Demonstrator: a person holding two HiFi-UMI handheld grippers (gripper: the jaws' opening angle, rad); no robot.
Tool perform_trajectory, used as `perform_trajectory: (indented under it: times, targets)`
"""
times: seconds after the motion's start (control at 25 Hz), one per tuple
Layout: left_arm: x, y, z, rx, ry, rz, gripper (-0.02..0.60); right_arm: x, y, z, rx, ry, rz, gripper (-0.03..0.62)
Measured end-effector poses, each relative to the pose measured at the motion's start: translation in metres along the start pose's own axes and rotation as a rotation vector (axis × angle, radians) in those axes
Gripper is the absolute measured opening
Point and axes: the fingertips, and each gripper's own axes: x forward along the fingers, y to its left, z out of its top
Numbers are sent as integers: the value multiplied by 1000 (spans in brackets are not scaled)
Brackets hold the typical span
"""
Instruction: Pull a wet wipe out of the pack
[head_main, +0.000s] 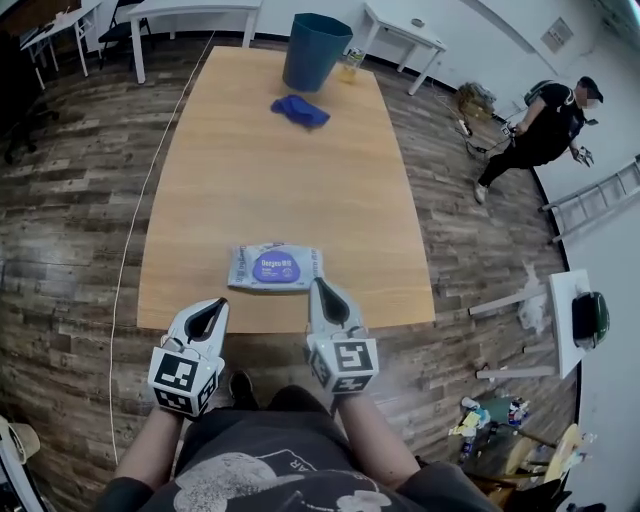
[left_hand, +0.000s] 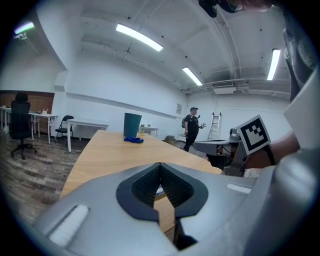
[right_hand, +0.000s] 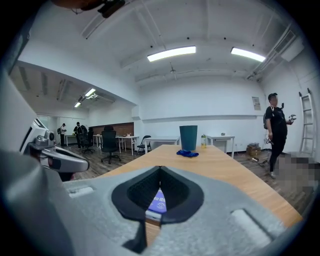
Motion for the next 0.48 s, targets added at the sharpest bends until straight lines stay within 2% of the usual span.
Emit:
perform_trajectory:
  times: [0.24,0.48]
  targets:
    - [22,1,-1,-13,18,-22,18,-1,-16,0,3,20,-30,-9]
    - [45,0,-10,-15,39,0,18,11,-36,-10,20,35,-25,-9]
